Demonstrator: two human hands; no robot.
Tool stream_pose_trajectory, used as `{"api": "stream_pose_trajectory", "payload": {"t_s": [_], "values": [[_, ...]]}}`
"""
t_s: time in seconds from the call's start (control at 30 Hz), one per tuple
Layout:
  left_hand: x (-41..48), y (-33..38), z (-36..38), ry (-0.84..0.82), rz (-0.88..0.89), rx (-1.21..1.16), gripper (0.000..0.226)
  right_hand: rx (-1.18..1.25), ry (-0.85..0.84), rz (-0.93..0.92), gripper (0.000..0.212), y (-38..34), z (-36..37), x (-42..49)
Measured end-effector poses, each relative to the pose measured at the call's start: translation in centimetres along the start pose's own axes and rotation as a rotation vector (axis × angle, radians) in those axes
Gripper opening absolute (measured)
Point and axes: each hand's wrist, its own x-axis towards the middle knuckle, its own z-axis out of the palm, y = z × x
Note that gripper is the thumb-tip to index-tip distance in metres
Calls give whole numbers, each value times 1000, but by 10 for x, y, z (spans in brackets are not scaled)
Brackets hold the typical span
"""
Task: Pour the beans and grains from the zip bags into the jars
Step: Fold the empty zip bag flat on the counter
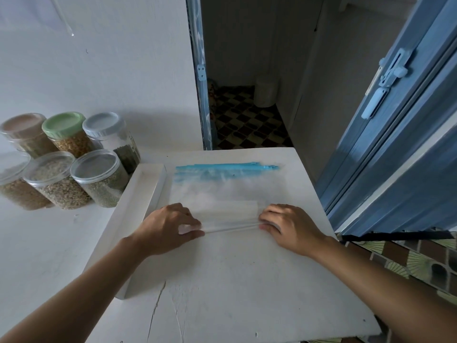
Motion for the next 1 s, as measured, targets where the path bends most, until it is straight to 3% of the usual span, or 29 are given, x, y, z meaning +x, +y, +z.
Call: {"api": "stream_pose_trajectory", "payload": {"t_s": [0.17, 0.27, 0.47, 0.63, 0.8, 1.0], "values": [[1, -1, 0, 28, 27, 54, 43, 80, 79, 115, 25, -3, 6, 1], [3, 5, 10, 94, 0, 89, 55, 150, 107, 194, 16, -4, 12, -3], [-2, 3, 19, 141, -175, -42, 40, 140, 206, 187, 5, -3, 19, -7], [-2, 11, 27, 215, -128, 54, 36, 97, 234, 194, 3, 0, 21, -5], [-3, 10, 39, 257, -64, 87, 29, 253, 296, 324, 19, 1, 20, -2], [-8, 18, 37, 213, -58, 102, 43, 583, 376, 532, 28, -2, 20, -8]]}}
